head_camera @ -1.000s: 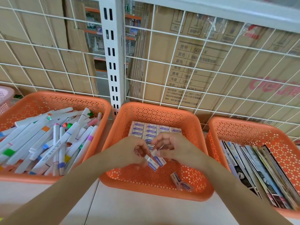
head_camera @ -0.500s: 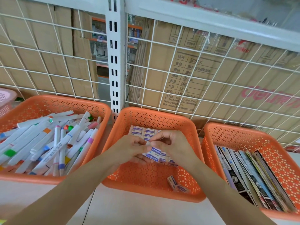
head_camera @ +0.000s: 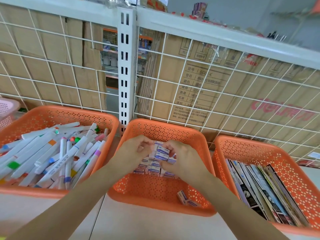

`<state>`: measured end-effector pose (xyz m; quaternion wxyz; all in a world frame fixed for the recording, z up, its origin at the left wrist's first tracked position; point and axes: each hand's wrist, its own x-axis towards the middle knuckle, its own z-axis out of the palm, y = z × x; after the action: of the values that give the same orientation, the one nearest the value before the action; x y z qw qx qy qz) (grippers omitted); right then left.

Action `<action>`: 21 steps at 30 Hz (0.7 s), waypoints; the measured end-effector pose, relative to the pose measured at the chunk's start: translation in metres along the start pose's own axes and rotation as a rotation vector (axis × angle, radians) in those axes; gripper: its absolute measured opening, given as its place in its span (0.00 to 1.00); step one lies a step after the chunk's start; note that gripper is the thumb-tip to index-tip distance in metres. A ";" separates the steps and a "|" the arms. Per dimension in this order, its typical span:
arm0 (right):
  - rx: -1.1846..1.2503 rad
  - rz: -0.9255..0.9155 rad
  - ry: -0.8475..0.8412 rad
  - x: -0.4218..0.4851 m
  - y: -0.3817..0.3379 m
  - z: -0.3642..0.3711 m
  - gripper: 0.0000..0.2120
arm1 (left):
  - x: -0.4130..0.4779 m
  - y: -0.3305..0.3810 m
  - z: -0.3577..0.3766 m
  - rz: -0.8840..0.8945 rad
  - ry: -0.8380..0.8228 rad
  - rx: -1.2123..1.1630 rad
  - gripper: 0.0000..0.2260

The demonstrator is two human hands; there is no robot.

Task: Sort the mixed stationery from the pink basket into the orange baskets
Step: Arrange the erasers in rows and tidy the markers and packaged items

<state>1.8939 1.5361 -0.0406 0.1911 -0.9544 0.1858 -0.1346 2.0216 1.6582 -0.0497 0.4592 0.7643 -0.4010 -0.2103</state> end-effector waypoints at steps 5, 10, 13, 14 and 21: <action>-0.212 0.059 -0.218 0.005 0.012 0.007 0.18 | -0.002 -0.007 -0.011 0.215 0.131 0.564 0.11; -0.341 0.000 -0.347 0.015 0.004 0.019 0.23 | 0.000 -0.013 -0.008 0.230 0.089 0.556 0.12; -0.409 -0.051 -0.349 0.017 0.003 0.023 0.22 | -0.002 -0.014 -0.009 0.242 0.099 0.558 0.11; -0.423 -0.064 -0.348 0.017 0.003 0.024 0.21 | -0.002 -0.014 -0.009 0.248 0.105 0.558 0.11; -0.366 -0.058 -0.308 0.018 0.004 0.029 0.22 | -0.003 -0.013 -0.010 0.247 0.102 0.527 0.11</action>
<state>1.9180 1.5348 -0.0647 0.0371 -0.9873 0.1483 0.0431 2.0320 1.6693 -0.0558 0.2865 0.8122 -0.5082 -0.0029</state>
